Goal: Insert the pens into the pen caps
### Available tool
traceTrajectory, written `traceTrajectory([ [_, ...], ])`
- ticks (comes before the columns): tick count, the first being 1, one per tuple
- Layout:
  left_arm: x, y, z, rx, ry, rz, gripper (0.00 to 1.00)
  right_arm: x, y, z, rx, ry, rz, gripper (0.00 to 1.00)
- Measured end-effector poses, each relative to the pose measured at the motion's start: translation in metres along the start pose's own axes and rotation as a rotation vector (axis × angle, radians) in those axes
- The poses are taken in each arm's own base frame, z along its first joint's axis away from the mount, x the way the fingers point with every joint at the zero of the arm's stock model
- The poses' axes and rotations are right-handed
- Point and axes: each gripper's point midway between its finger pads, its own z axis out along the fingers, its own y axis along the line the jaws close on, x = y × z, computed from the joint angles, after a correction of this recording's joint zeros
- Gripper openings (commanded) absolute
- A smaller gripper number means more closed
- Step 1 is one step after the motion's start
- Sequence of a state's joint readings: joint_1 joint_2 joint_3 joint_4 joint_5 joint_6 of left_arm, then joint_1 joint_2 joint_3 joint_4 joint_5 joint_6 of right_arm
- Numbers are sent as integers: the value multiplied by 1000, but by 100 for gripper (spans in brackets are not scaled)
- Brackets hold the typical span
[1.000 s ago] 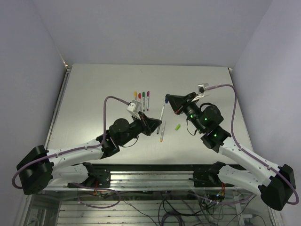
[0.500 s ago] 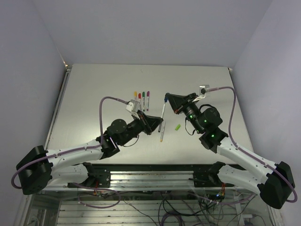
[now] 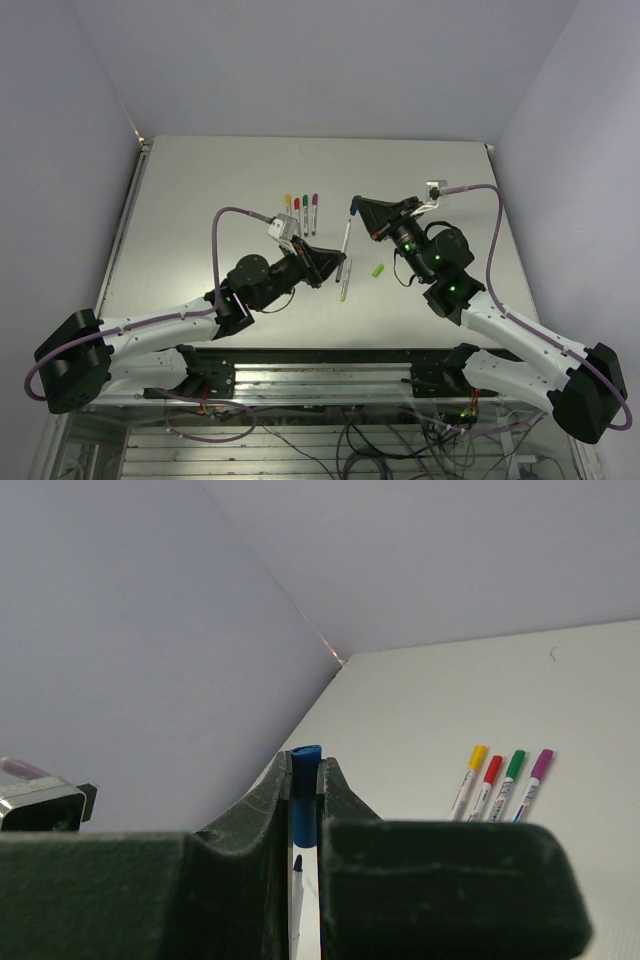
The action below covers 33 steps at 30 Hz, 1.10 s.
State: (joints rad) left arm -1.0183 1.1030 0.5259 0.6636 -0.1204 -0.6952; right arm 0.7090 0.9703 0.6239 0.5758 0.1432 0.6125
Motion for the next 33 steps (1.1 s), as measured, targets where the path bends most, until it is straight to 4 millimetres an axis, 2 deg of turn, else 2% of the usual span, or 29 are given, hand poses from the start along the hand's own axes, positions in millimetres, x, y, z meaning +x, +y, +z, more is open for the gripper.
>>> traceTrajectory([
  [33,1,3,-1,-8,-11,6,7,20,4,-7,-32,84,45,0],
])
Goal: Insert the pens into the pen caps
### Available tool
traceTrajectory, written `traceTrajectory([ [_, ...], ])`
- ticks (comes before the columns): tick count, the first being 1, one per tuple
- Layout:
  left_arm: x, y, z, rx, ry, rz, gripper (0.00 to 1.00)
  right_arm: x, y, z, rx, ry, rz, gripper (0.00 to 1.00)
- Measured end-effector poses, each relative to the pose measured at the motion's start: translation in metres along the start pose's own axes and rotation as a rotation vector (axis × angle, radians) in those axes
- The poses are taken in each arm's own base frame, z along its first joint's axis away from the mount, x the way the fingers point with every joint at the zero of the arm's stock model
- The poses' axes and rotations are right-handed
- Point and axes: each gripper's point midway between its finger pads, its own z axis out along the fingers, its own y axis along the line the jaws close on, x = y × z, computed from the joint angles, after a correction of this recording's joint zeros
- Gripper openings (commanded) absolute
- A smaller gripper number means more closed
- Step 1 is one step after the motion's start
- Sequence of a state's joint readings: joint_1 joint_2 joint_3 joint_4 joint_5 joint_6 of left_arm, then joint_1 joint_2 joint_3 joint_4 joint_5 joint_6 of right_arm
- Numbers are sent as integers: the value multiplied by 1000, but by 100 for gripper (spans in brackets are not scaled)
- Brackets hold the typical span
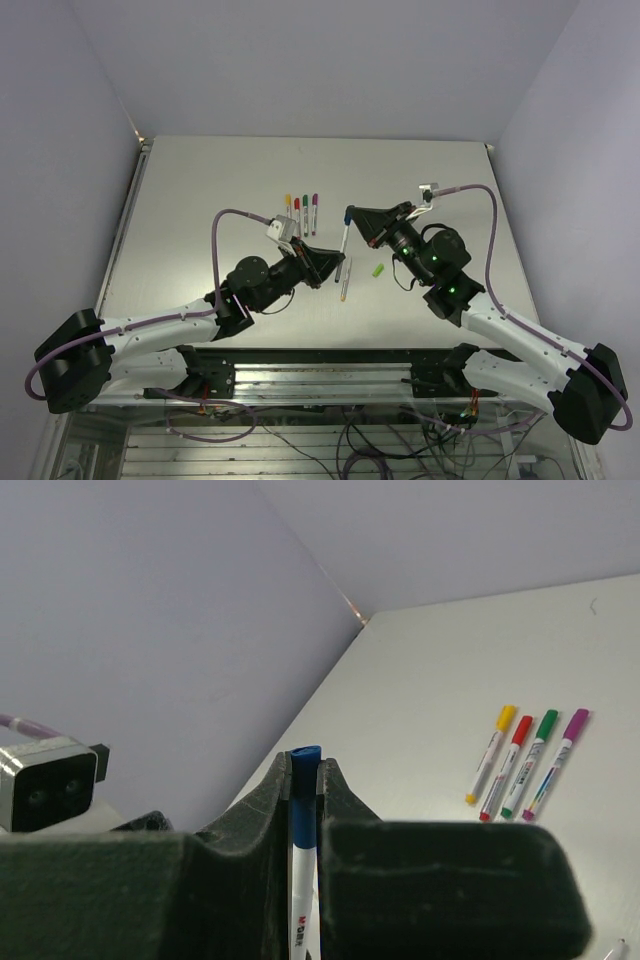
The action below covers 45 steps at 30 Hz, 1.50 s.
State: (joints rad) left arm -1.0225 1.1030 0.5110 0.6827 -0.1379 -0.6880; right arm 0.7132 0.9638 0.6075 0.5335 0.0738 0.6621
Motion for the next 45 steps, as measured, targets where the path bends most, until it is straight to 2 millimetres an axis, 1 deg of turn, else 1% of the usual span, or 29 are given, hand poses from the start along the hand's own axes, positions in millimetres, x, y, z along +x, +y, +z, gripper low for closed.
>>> traceTrajectory([
  [3,-1,1,0,-4,-5,4,7,6,2,0,-16,28,7,0],
  [8,-3,6,1,-27,-17,27,7,23,2,-1,-29,97,25,0],
  [12,-3,9,1,-42,-23,50,7,27,3,-3,-32,119,35,0],
  [17,4,16,4,-70,2,87,7,35,-1,-6,-20,155,31,0],
  [23,8,20,11,-106,34,134,7,38,-8,-8,3,171,12,0],
  [27,7,21,15,-125,45,170,7,36,-9,-10,9,162,4,0],
  [33,9,25,15,-146,66,216,7,41,-14,-14,18,160,-5,0],
  [45,13,38,13,-169,110,222,7,52,-18,-17,29,177,-41,0],
])
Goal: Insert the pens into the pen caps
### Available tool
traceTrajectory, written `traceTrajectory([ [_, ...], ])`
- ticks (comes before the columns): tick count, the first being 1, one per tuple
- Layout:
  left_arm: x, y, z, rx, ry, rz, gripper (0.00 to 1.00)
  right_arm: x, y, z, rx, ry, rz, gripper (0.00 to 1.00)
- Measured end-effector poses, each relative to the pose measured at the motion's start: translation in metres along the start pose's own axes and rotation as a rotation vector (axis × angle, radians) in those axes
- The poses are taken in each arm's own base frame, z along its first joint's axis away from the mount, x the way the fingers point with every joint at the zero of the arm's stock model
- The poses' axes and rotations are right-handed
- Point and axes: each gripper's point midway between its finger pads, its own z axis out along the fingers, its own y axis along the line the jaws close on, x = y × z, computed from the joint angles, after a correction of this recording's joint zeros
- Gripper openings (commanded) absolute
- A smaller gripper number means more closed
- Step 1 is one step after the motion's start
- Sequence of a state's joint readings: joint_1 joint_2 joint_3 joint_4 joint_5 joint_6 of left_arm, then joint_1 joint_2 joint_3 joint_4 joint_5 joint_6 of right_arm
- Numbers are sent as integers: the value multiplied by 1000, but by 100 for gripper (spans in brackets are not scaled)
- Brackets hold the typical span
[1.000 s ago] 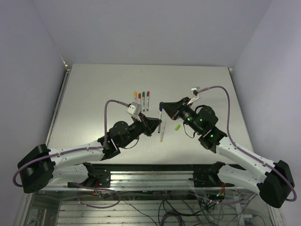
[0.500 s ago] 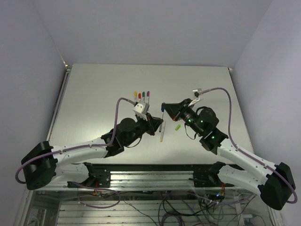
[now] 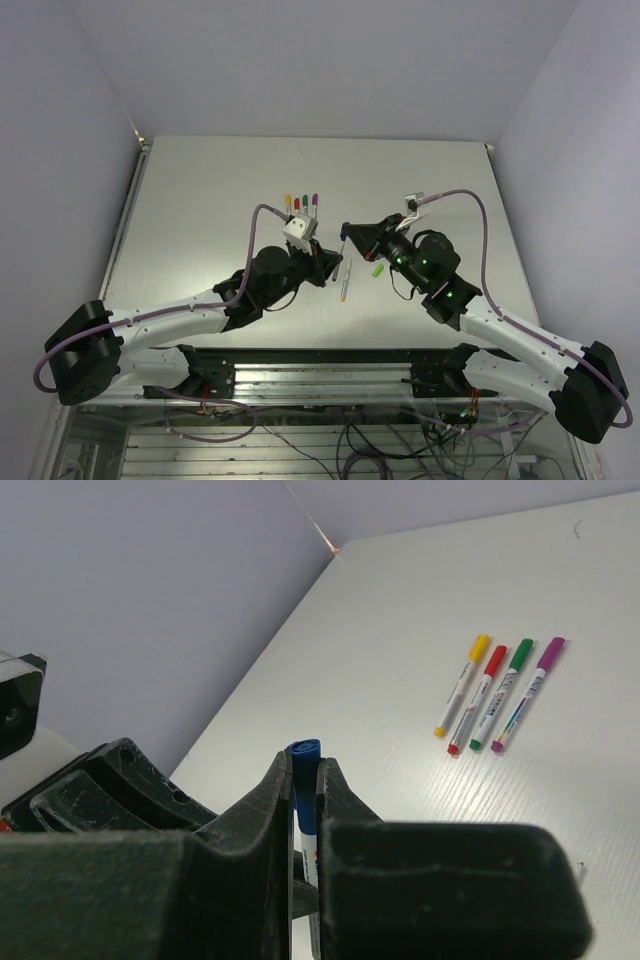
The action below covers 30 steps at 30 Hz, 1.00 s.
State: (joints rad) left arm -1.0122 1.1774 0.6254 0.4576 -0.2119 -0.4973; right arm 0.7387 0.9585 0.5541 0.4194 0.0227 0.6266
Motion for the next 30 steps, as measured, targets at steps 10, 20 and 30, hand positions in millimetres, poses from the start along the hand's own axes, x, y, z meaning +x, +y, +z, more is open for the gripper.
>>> traceTrajectory([
  [10,-8,5,2,-5,-21,-33,7,3,-1,7,65,42,-9,28],
  [20,-15,19,4,-61,-73,-146,7,-48,11,2,149,-38,-83,42],
  [30,8,69,48,-294,46,-100,7,-83,-17,-49,337,-152,-87,42],
])
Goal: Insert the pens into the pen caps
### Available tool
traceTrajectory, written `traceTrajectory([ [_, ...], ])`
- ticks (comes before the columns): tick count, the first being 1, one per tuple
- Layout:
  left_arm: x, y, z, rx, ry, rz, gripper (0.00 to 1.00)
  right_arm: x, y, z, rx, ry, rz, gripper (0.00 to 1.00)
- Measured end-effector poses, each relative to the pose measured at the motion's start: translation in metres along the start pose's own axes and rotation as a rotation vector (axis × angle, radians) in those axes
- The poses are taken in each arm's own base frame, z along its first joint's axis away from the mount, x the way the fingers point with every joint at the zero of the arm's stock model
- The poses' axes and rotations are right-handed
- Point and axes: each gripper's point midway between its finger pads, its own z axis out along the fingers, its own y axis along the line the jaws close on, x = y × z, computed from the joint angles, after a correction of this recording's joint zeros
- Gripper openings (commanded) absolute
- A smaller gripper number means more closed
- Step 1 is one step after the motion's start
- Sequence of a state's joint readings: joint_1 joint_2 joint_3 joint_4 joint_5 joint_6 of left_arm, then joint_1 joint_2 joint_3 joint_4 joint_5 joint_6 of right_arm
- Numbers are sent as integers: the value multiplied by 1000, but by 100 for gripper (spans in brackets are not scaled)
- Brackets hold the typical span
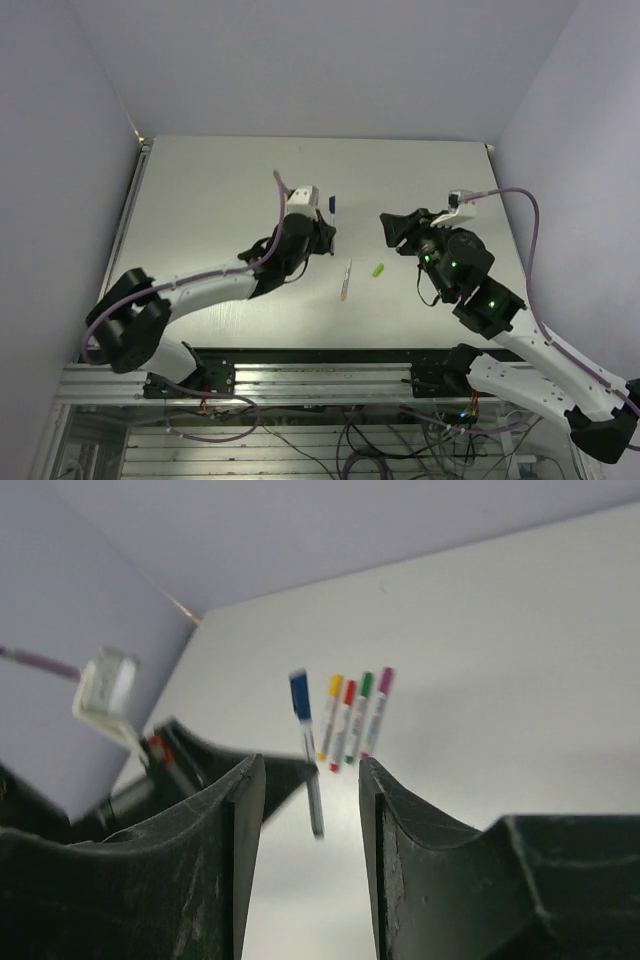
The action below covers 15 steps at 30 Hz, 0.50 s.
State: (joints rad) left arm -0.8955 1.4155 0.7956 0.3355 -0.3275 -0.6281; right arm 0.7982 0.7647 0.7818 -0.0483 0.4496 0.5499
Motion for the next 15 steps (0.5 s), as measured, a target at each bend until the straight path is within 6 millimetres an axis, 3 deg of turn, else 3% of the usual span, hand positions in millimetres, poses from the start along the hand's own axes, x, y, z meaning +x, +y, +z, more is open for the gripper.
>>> traceTrajectory([
  [6,-11,25,63,-124,54,26,7,18,-35,-18,126,45,2,41],
  [11,6,52,110,-206,152,65,7,21,-46,-28,159,50,17,41],
  [15,25,74,135,-253,229,88,7,25,-51,-29,177,62,18,41],
])
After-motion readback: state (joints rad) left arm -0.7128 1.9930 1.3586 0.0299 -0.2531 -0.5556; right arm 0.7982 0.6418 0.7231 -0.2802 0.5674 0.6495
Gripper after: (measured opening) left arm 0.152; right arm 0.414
